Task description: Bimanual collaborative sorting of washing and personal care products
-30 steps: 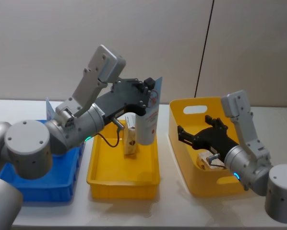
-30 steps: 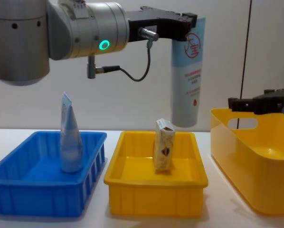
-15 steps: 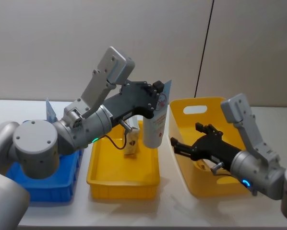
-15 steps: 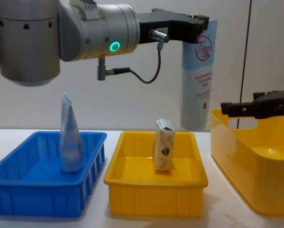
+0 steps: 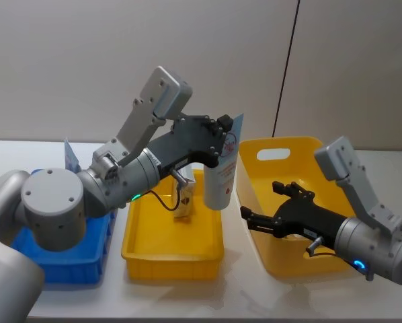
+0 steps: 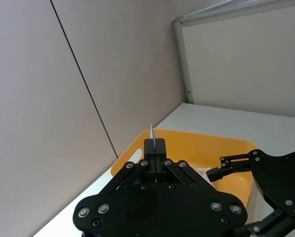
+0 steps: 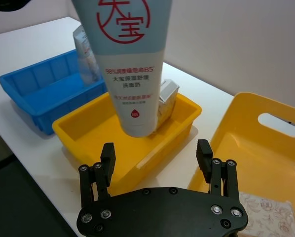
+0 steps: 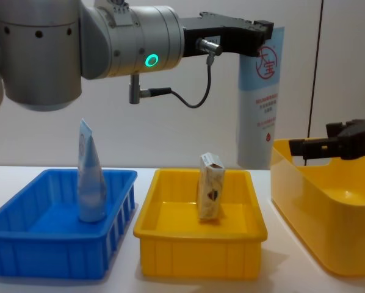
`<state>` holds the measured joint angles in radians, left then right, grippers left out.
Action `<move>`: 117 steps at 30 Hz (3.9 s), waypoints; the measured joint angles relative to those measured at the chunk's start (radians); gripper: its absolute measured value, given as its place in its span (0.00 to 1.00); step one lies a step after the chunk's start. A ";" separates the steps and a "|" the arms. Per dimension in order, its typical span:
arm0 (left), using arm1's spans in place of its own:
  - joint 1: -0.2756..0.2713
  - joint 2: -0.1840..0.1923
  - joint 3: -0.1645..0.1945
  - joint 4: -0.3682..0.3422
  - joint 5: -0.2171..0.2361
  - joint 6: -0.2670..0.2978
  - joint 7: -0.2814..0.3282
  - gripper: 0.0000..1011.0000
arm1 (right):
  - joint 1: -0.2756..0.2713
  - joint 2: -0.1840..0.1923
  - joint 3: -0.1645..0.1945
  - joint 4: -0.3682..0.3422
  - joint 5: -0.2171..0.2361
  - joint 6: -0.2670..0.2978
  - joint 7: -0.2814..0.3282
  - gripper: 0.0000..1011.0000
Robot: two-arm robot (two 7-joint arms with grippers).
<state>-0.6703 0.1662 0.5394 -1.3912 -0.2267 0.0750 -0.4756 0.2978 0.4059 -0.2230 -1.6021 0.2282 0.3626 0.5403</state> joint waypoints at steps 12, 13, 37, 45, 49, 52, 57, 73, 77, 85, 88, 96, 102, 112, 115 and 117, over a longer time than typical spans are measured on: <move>-0.001 -0.001 0.002 0.001 -0.001 0.000 -0.001 0.00 | 0.029 0.005 -0.039 0.030 -0.009 -0.054 0.027 0.99; -0.001 -0.001 0.002 0.001 -0.001 0.000 -0.001 0.00 | 0.035 0.003 -0.047 0.039 -0.013 -0.065 0.027 0.99; -0.002 -0.002 0.003 0.002 -0.001 0.000 -0.002 0.00 | 0.139 -0.067 -0.135 0.208 -0.076 -0.171 -0.028 0.99; -0.002 -0.002 0.003 0.002 -0.001 0.000 -0.002 0.00 | 0.172 -0.094 -0.152 0.271 -0.076 -0.197 -0.035 0.99; -0.002 -0.002 0.003 0.002 -0.001 0.000 -0.002 0.00 | 0.187 -0.105 -0.159 0.298 -0.074 -0.209 -0.035 0.99; -0.002 -0.002 0.003 0.002 -0.001 0.000 -0.002 0.00 | 0.200 -0.117 -0.165 0.321 -0.070 -0.217 -0.035 0.99; -0.002 -0.002 0.003 0.002 -0.001 0.000 -0.002 0.00 | 0.221 -0.135 -0.176 0.362 -0.068 -0.230 -0.037 0.94; -0.001 -0.002 0.003 0.002 -0.001 0.000 -0.002 0.00 | 0.257 -0.170 -0.194 0.431 -0.059 -0.246 -0.067 0.64; -0.001 -0.002 0.003 0.002 -0.001 0.000 -0.002 0.00 | 0.258 -0.173 -0.196 0.434 -0.057 -0.247 -0.075 0.63; -0.002 -0.002 0.003 0.001 -0.001 -0.001 -0.002 0.18 | 0.256 -0.175 -0.200 0.432 -0.052 -0.246 -0.090 0.63; -0.002 -0.002 0.003 0.001 -0.001 -0.001 -0.002 0.25 | 0.254 -0.175 -0.201 0.429 -0.049 -0.246 -0.094 0.63; -0.002 -0.002 0.003 0.001 -0.001 -0.001 -0.002 0.50 | 0.246 -0.174 -0.200 0.415 -0.041 -0.240 -0.110 0.63; -0.002 -0.002 0.003 0.002 -0.001 0.000 -0.002 0.69 | 0.235 -0.173 -0.188 0.400 -0.035 -0.222 -0.136 0.63; -0.002 -0.002 0.003 0.002 -0.001 0.000 -0.002 0.97 | 0.216 -0.173 -0.145 0.374 -0.030 -0.160 -0.214 0.63; -0.002 -0.002 0.003 0.002 -0.001 0.000 -0.002 0.99 | 0.214 -0.173 -0.133 0.369 -0.030 -0.140 -0.236 0.63; -0.002 -0.002 0.003 0.002 -0.001 0.000 -0.002 0.99 | 0.212 -0.173 -0.122 0.365 -0.031 -0.121 -0.257 0.63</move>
<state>-0.6718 0.1645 0.5421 -1.3895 -0.2278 0.0750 -0.4775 0.5100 0.2325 -0.3453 -1.2370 0.1973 0.2418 0.2838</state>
